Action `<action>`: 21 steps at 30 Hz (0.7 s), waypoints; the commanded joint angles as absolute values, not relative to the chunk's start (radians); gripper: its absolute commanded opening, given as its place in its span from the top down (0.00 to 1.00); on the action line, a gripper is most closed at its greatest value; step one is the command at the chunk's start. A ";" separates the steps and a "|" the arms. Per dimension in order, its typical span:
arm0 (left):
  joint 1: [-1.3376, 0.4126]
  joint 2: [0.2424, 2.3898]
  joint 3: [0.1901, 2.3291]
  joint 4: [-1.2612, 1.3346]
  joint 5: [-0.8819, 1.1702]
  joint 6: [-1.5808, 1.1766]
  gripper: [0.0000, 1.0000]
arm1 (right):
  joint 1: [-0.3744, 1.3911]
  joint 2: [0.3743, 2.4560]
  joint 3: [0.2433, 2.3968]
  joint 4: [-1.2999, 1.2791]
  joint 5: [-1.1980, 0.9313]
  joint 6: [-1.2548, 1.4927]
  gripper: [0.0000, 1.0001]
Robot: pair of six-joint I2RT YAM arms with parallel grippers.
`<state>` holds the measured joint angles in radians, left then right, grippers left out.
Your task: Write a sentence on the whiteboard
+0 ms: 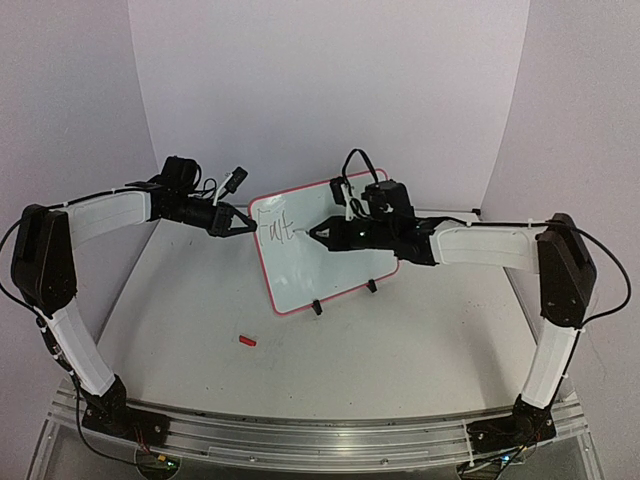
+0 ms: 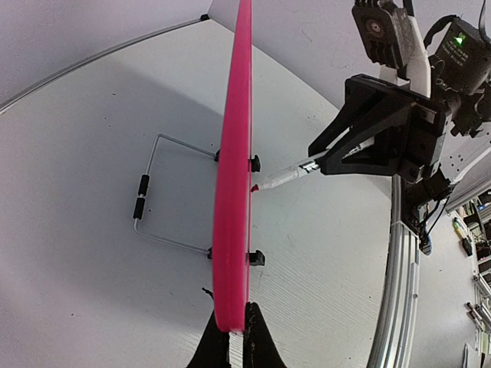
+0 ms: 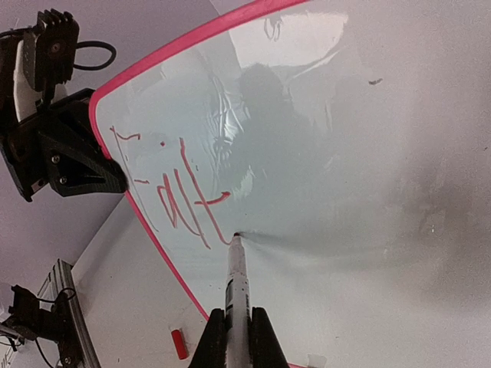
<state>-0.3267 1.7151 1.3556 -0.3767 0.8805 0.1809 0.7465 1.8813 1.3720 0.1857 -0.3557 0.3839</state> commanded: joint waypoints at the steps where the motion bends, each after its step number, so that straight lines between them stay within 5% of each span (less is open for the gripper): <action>1: -0.353 1.689 1.379 -0.433 0.887 0.213 1.00 | 0.741 1.802 1.412 0.199 -0.351 0.363 1.00; 21: -0.356 1.689 1.379 -0.435 0.883 0.216 1.00 | 0.739 1.913 1.538 0.172 -0.308 0.363 1.00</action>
<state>-0.3283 1.7149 1.3556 -0.3771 0.8833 0.1833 0.7444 1.8789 1.5032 0.1775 -0.3282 0.3672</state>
